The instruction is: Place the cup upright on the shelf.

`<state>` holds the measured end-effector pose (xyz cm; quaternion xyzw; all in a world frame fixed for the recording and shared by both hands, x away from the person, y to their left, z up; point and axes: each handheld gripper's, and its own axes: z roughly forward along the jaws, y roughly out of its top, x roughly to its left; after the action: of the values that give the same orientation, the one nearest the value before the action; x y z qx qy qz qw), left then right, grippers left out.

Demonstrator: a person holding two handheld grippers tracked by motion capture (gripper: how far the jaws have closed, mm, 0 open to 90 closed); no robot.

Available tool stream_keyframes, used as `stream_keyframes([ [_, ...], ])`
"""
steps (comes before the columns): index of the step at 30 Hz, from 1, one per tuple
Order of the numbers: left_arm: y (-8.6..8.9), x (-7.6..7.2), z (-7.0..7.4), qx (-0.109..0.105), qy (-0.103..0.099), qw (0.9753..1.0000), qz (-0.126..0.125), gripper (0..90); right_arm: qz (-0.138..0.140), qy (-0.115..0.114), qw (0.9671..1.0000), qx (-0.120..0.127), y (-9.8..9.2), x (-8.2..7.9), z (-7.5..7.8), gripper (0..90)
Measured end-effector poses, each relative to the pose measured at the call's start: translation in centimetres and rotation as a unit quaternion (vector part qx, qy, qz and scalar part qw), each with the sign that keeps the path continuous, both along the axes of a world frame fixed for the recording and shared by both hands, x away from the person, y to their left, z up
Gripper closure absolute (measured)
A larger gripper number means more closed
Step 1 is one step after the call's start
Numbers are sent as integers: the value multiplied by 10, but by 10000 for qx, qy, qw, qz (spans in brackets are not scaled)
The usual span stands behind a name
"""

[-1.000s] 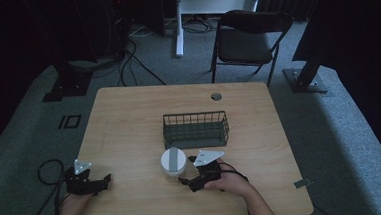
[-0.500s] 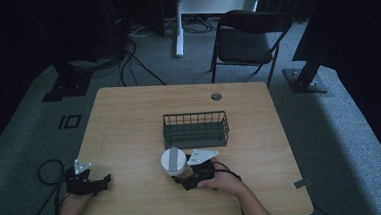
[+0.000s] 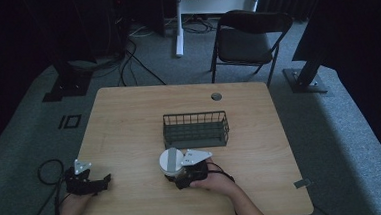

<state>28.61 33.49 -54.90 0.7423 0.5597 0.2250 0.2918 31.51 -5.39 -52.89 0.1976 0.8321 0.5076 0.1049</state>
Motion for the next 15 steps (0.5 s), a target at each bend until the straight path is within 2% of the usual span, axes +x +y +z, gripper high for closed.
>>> stream_keyframes([
  [9, 0, 0, 0, 0, 0, 10000, 1, 1, 39, 118, 9999, 63, 3, -1, 4, 183],
  [15, 0, 0, 0, 0, 1, 10000, 1, 1, 2, 201, 9997, 145, 2, 0, 13, 183],
])
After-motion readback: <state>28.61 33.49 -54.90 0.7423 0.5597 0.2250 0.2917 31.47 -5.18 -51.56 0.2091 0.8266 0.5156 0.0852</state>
